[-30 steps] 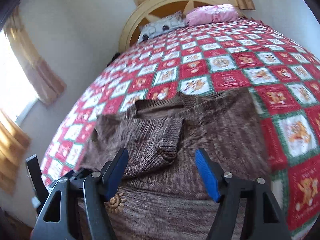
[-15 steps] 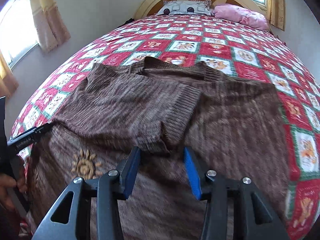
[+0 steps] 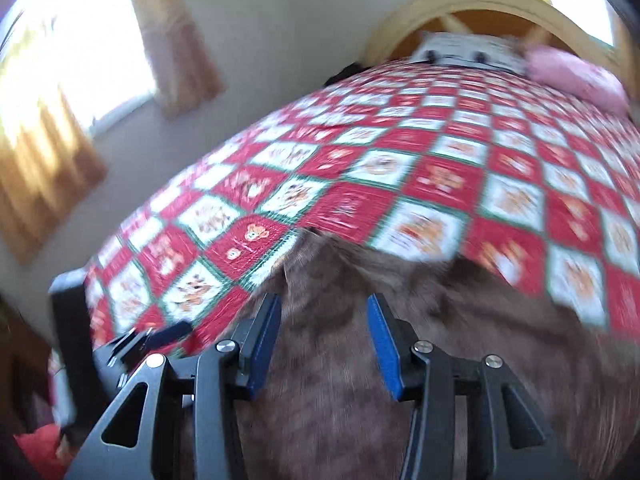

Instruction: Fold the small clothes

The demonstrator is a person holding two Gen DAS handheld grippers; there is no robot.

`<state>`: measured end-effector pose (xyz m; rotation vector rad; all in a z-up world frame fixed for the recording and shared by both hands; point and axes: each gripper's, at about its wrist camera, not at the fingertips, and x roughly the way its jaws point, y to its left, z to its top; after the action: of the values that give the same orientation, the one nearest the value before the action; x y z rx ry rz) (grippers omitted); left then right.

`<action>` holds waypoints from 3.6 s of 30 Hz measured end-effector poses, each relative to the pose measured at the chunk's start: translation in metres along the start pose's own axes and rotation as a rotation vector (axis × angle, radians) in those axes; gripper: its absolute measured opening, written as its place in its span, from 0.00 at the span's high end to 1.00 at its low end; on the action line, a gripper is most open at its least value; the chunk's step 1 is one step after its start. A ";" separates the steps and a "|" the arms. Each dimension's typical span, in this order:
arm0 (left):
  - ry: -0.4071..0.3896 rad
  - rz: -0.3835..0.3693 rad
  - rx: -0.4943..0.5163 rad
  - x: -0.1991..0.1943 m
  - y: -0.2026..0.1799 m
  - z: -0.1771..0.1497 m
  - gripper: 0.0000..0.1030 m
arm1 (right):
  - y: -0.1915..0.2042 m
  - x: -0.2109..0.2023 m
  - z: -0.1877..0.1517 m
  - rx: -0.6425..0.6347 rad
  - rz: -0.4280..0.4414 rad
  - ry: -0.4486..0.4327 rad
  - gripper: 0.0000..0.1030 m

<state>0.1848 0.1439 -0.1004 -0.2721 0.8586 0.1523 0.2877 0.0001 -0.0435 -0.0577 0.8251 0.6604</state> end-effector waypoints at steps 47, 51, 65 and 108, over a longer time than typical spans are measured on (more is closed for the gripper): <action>0.040 -0.007 0.085 0.002 -0.012 -0.005 0.00 | -0.073 -0.100 -0.127 0.329 -0.237 0.078 0.73; 0.046 0.047 0.108 -0.015 -0.010 -0.014 0.00 | -0.058 -0.133 -0.120 0.305 -0.217 -0.040 0.58; -0.030 -0.024 -0.019 -0.094 0.056 -0.031 0.00 | -0.015 -0.047 -0.114 0.110 -0.233 0.095 0.45; 0.116 -0.402 0.285 -0.156 0.079 -0.181 0.06 | 0.005 -0.319 -0.359 0.405 -0.188 -0.017 0.45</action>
<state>-0.0658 0.1620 -0.1081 -0.1823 0.9114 -0.3614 -0.1096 -0.2691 -0.0674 0.2344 0.9107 0.3084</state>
